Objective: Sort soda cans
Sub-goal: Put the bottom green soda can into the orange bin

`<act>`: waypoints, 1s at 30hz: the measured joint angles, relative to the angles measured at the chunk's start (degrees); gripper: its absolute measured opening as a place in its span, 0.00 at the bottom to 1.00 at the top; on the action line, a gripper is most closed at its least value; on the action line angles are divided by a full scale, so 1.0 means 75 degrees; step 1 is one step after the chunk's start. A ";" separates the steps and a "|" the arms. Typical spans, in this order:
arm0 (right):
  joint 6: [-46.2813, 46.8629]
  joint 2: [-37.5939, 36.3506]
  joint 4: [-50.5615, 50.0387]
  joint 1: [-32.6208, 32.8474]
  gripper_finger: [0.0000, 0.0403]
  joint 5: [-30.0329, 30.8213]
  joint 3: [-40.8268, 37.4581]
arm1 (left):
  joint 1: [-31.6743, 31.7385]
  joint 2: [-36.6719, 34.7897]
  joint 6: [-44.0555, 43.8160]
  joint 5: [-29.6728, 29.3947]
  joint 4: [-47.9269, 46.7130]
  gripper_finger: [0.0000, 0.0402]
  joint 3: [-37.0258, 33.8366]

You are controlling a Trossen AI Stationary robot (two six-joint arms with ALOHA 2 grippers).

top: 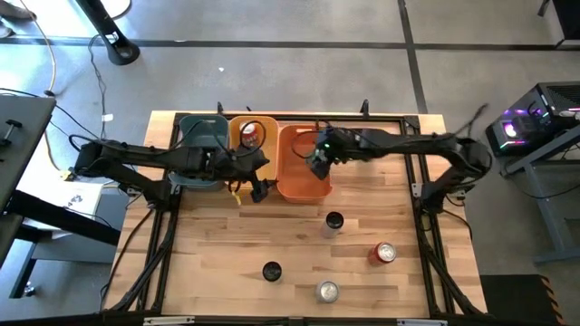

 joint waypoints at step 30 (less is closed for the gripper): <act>-0.0979 0.3217 -0.2617 -0.0870 0.70 -0.0372 0.3411 | -0.0303 0.0006 -0.0478 -0.0446 0.0000 0.86 -0.0103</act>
